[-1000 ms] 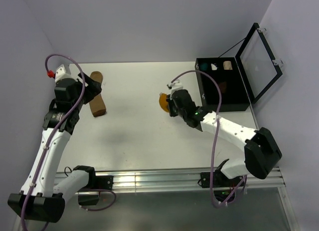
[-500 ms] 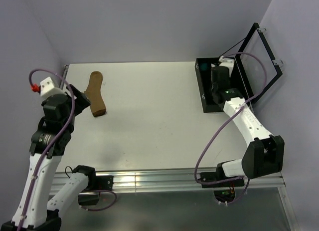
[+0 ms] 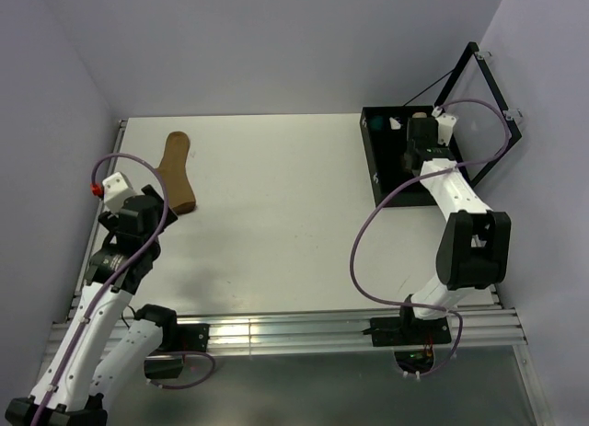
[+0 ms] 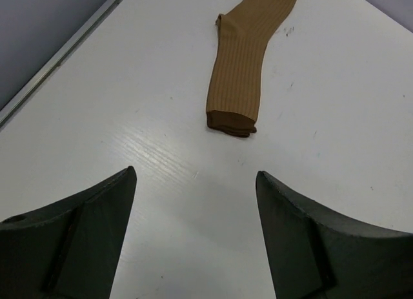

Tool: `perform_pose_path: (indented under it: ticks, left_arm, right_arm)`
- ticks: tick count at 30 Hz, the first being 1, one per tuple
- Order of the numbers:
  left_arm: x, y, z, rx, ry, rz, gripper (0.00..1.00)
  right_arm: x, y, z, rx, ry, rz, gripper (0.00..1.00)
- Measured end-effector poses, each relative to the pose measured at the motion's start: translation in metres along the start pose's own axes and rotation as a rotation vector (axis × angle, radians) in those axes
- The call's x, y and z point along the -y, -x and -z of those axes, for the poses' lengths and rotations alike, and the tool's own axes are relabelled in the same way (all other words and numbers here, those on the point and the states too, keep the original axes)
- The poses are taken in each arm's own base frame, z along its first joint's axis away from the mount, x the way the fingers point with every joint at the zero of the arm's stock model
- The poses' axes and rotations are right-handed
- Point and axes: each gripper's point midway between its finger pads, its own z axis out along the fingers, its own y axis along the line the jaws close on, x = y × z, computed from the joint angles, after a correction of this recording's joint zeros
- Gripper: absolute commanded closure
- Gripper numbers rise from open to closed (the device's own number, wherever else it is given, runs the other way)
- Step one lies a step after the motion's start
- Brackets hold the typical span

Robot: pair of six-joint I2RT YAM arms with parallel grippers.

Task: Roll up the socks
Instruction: Place the sock in the storage box.

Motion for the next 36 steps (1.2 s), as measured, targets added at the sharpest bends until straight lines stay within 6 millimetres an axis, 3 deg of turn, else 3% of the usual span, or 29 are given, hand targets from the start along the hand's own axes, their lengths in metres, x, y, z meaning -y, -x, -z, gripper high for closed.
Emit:
perform_pose_path:
  ticks: [15, 25, 36]
  left_arm:
    - [0.017, 0.011, -0.003, 0.065, -0.037, 0.016, 0.20]
    - [0.021, 0.011, -0.002, 0.066, -0.052, 0.014, 0.19]
    - [0.020, 0.009, -0.003, 0.063, -0.050, 0.007, 0.20]
  right_arm:
    - [-0.007, -0.038, -0.027, -0.099, -0.051, 0.073, 1.00]
    - [-0.035, -0.073, -0.043, -0.209, 0.044, 0.096, 1.00]
    - [-0.056, -0.088, -0.050, -0.333, 0.222, -0.080, 1.00]
